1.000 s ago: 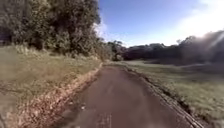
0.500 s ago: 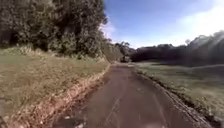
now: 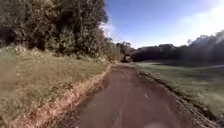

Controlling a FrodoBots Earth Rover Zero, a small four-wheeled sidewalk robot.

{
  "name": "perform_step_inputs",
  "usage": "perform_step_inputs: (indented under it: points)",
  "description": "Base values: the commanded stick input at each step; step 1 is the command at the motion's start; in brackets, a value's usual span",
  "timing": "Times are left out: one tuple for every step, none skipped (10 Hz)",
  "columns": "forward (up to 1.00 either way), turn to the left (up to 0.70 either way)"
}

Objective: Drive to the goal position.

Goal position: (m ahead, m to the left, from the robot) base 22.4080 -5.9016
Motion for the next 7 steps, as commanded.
perform_step_inputs:
  points:
    - [0.85, 0.0]
    - [0.85, 0.0]
    - [0.85, 0.0]
    - [0.85, 0.0]
    - [0.89, 0.0]
    - [0.96, 0.0]
    - [1.0, 0.0]
